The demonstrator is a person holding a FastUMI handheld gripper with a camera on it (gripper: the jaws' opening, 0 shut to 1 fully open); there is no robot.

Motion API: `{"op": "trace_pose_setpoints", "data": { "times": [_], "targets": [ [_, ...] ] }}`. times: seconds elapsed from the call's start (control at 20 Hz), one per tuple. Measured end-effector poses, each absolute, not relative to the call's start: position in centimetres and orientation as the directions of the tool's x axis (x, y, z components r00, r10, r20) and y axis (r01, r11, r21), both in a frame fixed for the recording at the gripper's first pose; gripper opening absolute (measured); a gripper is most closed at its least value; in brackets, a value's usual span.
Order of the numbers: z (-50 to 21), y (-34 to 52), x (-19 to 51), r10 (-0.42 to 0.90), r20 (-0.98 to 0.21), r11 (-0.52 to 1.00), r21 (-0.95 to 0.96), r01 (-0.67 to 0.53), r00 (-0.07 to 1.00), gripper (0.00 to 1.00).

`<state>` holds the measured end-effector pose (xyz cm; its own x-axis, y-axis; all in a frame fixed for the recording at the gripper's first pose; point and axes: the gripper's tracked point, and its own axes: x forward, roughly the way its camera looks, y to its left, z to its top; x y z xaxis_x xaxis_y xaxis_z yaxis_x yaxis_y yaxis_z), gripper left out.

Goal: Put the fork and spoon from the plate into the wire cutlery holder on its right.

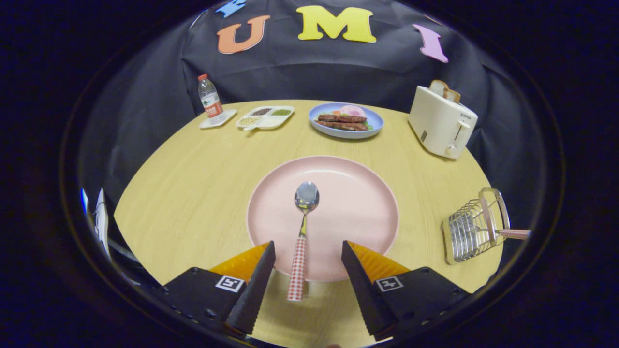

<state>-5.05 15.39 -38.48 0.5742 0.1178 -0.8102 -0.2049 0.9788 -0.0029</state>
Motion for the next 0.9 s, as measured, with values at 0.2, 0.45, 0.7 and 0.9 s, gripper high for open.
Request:
{"op": "trace_pose_setpoints", "data": {
  "times": [0.2,0.45,0.7,0.9],
  "targets": [
    [-39.1,15.3,-5.4,0.105,-0.824,0.982,-0.002,-0.189,0.557,0.59],
    [-39.5,15.1,-5.5,0.103,-0.835,0.974,-0.027,-0.227,0.541,0.31],
    [-39.7,13.7,-5.2,0.058,-0.851,0.967,-0.082,-0.242,0.522,0.09],
    [-37.7,13.1,-5.4,0.087,-0.861,0.975,-0.031,-0.221,0.5,0.03]
  ]
}}
